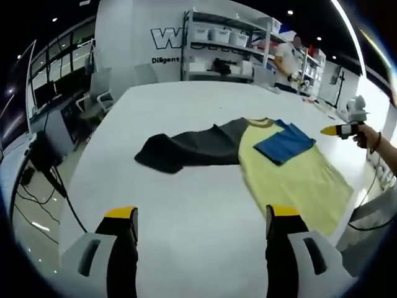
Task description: Fold the garment on the visible template until the final outline fits inside the template.
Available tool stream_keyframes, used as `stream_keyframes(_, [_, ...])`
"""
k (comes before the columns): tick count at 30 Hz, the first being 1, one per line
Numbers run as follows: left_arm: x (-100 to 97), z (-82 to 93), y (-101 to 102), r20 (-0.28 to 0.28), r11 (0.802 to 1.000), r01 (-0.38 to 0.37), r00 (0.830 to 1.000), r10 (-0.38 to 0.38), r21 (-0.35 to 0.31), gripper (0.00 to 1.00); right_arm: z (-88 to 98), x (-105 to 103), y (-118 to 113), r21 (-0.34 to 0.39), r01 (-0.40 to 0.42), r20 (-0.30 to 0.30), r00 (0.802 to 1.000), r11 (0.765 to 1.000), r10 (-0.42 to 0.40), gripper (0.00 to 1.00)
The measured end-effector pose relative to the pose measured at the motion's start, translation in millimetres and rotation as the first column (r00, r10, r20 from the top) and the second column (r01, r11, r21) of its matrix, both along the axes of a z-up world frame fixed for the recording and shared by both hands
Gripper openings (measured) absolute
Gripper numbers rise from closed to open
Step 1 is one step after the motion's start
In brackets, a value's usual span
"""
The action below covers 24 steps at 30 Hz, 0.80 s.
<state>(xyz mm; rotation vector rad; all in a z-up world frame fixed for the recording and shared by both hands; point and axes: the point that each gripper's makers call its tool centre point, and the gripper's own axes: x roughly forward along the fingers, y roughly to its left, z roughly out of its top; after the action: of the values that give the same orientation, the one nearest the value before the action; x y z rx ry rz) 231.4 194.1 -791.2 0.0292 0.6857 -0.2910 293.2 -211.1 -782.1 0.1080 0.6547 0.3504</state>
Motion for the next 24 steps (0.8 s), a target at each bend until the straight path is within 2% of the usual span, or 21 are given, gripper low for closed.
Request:
stream_keyframes(8, [12.3,-2.6,4,0.001,1.0,-0.01,1.0,0.01,0.006,0.77,9.3,-17,9,0.015,-0.035,0.013,0.999,0.999,0.035,0.89])
stream_keyframes(12, [26.5,-7.4,11,0.008,0.999,-0.041,0.999,0.041,0.005,0.68,12.5,-30,15,0.029,-0.057,0.011,0.998,0.998,0.057,0.92])
stream_keyframes(18, [51.6,-15.1,16,0.015,0.998,-0.065,0.998,0.065,-0.002,0.61,23.8,-46,24,0.021,-0.109,0.036,0.994,0.994,0.108,0.99])
stream_keyframes(24, [72.7,-20.2,16,0.024,0.997,-0.081,0.996,0.081,-0.008,0.55,27.8,-60,31,-0.013,-0.151,0.044,0.987,0.988,0.151,0.99])
